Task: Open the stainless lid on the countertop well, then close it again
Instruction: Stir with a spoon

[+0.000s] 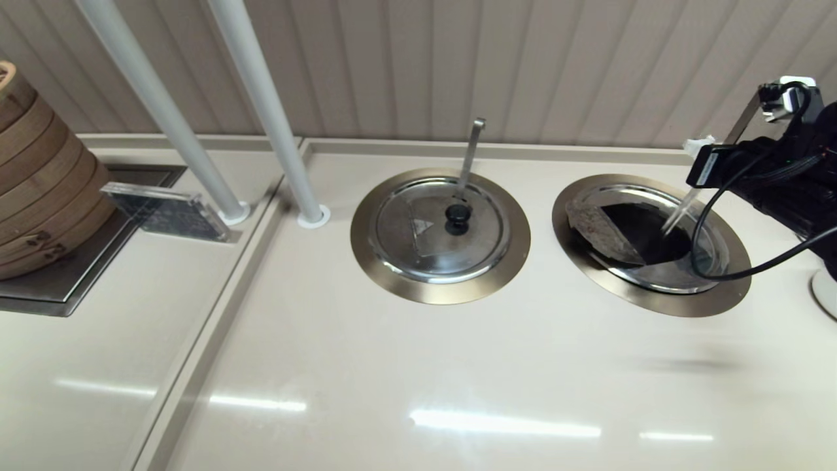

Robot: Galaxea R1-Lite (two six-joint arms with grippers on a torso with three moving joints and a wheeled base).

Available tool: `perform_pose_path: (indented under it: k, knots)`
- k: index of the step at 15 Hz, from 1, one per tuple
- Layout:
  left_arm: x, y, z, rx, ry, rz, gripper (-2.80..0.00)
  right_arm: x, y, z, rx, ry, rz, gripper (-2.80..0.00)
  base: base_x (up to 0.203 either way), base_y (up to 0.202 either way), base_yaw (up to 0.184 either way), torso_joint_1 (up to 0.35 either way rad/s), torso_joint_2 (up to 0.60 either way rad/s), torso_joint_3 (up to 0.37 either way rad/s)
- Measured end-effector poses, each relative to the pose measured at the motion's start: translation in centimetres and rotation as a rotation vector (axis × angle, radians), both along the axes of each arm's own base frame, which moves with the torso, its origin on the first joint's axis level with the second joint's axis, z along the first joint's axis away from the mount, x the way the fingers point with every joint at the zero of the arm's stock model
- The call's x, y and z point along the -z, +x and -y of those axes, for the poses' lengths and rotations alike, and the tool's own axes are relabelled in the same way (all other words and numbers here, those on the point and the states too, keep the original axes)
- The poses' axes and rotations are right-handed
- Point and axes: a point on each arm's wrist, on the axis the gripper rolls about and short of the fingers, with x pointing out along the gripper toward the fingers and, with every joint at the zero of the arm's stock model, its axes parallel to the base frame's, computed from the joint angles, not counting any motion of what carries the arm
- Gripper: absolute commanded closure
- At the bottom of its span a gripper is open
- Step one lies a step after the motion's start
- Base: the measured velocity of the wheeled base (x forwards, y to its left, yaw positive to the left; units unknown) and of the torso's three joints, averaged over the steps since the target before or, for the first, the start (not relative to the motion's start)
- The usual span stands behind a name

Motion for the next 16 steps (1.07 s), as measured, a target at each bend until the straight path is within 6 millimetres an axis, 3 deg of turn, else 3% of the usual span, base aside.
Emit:
perform_pose_path:
  k: [4,7,11,16]
  knots:
    - [0.0,0.0,0.0,0.0,0.0,0.0,0.0,0.2,1.2,0.8,0.089,-0.017,0.059,0.0,0.0,0.0,0.0,0.0,0.0,0.0]
    - [0.0,0.0,0.0,0.0,0.0,0.0,0.0,0.1,1.9,-0.9,0.057,0.078,0.132,0.0,0.0,0.0,0.0,0.0,0.0,0.0]
    - [0.0,0.0,0.0,0.0,0.0,0.0,0.0,0.3,0.6,-2.2,-0.019,0.089,0.05,0.0,0.0,0.0,0.0,0.0,0.0,0.0]
    - [0.0,0.0,0.0,0.0,-0.001,0.0,0.0,0.7,0.3,-0.3,0.04,-0.056,-0.002,0.0,0.0,0.0,0.0,0.0,0.0,0.0]
